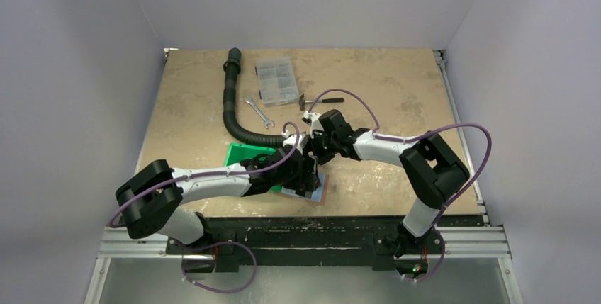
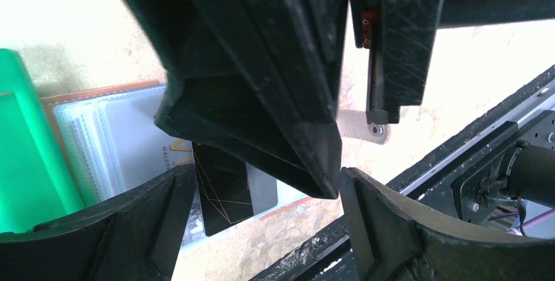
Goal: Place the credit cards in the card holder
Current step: Insert the credit card into the card holder.
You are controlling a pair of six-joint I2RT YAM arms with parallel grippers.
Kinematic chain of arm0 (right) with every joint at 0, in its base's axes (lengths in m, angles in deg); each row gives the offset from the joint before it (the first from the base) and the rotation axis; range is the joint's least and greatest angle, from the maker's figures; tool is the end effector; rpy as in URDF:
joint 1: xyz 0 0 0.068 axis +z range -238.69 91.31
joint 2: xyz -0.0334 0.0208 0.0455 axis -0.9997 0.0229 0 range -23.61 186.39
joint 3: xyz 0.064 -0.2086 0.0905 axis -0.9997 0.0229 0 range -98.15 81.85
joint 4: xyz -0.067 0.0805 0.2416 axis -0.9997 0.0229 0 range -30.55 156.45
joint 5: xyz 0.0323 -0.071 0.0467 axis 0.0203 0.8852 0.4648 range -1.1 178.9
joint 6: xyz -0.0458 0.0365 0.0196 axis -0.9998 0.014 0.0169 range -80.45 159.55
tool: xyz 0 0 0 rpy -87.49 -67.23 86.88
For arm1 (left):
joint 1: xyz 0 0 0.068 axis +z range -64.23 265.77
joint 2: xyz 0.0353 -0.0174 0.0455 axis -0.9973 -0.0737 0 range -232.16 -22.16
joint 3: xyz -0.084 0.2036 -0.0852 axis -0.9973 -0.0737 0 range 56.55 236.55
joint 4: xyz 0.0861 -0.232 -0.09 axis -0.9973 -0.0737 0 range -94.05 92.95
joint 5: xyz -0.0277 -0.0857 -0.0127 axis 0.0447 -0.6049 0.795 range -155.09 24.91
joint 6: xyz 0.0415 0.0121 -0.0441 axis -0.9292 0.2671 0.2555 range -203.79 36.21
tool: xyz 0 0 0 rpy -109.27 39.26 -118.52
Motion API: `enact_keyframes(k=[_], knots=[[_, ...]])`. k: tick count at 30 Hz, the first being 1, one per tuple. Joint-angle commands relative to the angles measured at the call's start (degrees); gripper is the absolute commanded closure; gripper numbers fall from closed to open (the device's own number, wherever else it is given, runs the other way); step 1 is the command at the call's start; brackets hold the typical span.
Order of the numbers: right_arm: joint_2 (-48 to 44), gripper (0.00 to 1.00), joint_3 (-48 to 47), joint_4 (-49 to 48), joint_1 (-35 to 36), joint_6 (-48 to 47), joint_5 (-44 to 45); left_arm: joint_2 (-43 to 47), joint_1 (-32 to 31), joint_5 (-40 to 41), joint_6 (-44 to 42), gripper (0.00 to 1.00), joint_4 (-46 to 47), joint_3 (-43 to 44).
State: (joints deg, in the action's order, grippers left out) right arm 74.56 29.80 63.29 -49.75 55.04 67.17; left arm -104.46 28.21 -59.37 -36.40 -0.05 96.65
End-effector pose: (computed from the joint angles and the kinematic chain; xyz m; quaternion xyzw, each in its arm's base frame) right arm 0.2552 0.2284 0.1110 -0.2507 0.8903 0.3113 0.2180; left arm 0.1637 -0.2488 0.1305 0.0629 0.9215 -0.2738 0.2683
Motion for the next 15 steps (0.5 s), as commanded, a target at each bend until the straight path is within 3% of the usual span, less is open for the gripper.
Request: enact_keyframes(k=[1,15], knots=[[0.6,0.22,1.1,1.5,0.3,0.8,-1.3,-0.7,-0.8,-2.3,0.0,0.14,0.9,0.9],[-8.8,0.08,2.9,4.3,-8.0,11.5,1.0,-2.0,-0.9,-5.5,2.2,0.15,7.1,-1.2]])
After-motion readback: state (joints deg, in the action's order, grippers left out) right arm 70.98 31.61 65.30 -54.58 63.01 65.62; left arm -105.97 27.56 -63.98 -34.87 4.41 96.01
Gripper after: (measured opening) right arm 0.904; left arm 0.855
